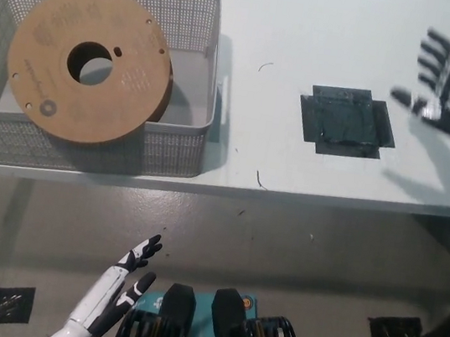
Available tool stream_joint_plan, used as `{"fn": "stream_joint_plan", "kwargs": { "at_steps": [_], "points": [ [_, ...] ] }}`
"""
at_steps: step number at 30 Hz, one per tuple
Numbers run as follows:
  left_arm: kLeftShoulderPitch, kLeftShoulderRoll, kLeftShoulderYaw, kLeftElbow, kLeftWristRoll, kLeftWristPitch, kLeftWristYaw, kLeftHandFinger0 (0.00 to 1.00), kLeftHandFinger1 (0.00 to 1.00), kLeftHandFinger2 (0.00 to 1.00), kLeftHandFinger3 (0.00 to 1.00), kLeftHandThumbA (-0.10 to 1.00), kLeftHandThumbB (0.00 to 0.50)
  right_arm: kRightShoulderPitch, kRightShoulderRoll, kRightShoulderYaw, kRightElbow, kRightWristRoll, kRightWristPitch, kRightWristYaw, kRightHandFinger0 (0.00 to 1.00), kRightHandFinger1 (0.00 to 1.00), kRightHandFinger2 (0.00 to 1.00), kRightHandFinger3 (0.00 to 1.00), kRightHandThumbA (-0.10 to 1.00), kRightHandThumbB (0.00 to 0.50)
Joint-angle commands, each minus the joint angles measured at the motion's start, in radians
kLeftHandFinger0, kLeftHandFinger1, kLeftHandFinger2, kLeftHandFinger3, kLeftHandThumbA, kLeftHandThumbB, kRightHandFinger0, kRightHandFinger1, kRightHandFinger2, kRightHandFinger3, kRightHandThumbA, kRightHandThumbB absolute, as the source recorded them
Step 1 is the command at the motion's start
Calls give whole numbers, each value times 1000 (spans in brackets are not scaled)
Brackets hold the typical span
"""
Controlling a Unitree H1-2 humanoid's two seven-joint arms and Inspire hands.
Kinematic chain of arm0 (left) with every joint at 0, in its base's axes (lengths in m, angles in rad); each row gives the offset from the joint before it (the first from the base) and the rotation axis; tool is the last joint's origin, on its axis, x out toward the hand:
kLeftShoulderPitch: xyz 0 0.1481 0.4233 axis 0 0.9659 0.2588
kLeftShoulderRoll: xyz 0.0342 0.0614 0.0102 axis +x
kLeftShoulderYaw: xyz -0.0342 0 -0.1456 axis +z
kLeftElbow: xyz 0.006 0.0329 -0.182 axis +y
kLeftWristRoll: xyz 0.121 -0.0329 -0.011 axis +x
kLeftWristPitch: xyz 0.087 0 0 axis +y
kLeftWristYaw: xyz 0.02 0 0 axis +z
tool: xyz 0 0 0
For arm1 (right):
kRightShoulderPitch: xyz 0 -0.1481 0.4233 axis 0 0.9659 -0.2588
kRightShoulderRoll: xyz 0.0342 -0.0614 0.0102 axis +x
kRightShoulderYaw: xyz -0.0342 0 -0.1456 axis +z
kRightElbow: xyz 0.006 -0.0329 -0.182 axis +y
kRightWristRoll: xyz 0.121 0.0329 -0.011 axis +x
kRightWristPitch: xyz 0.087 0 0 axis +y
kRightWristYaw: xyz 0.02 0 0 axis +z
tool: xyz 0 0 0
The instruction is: Use the right hand to pick up a 3d printing filament and place it into a container on the left side
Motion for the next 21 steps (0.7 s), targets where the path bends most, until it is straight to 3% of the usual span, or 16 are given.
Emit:
{"fn": "stream_joint_plan", "kwargs": {
  "at_steps": [1, 5, 6, 9, 12, 13, 21],
  "points": [
    [1, -25, 1, -29, -18, -40, 24, 1000, 1000, 1000, 1000, 1000, 185, 222, -42, -35, -984, 264, 24, -23, 1000, 1000, 1000, 1000, 1000, 478],
    [-2, -23, 0, -24, -20, -42, 19, 1000, 1000, 1000, 1000, 1000, 172, 308, -11, -16, -1036, 271, 8, -46, 1000, 1000, 1000, 1000, 1000, 474],
    [-5, -22, 0, -21, -22, -44, 17, 1000, 1000, 1000, 1000, 1000, 172, 337, 0, -10, -1047, 282, 16, -54, 1000, 1000, 1000, 1000, 1000, 497],
    [-22, -20, 1, -9, -13, -49, 22, 1000, 1000, 1000, 1000, 1000, 165, 385, 22, 15, -1055, 285, 8, -52, 1000, 1000, 1000, 1000, 1000, 500],
    [-29, -20, 1, -2, -11, -48, 22, 1000, 1000, 1000, 1000, 1000, 178, 422, 29, 18, -1031, 332, -7, -39, 1000, 1000, 1000, 1000, 1000, 500],
    [-22, -22, -1, -6, -11, -39, 19, 1000, 1000, 1000, 1000, 1000, 196, 454, 35, 20, -1009, 354, -28, -23, 1000, 1000, 1000, 1000, 1000, 462],
    [-10, -30, -7, -12, -12, -37, 14, 1000, 1000, 1000, 1000, 1000, 166, 570, 75, 51, -921, 317, -77, 22, 1000, 1000, 1000, 1000, 1000, 431]
  ]
}}
